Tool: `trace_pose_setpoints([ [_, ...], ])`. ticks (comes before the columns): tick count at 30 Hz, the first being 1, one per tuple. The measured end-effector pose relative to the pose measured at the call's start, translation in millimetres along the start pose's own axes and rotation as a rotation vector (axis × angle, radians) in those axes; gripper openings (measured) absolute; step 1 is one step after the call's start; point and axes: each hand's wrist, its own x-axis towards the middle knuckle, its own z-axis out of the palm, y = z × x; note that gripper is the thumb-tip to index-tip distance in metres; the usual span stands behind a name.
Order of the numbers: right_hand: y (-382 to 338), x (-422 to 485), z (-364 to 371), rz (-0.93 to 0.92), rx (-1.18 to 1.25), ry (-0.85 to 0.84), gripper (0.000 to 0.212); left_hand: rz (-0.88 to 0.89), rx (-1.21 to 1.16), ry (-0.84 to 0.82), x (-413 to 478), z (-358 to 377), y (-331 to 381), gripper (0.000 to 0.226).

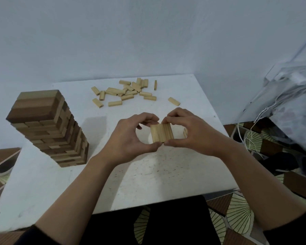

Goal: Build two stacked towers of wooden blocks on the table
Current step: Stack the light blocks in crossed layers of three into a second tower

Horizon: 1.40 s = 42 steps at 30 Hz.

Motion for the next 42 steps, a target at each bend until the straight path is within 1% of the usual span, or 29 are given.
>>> trace_pose_setpoints([
  [5,26,-10,-34,0.05,0.042,0.035,0.049,0.027,-0.019,-0.013,36,25,20,0.061],
  [10,59,-18,-60,0.093,-0.001,0.012,0.052,0.04,-0.038,-0.019,60,56,34,0.06],
  [18,90,-22,-71,0.124,-0.029,-0.04,0.055,-0.018,0.003,-0.011,74,89,38,0.061],
  [23,98,-20,-70,0.123,-0.041,-0.056,0.058,-0.034,0.007,0.001,76,98,34,0.064],
  [42,101,-16,-63,0.133,-0.023,-0.063,0.06,-0.047,-0.017,-0.031,75,98,25,0.067],
])
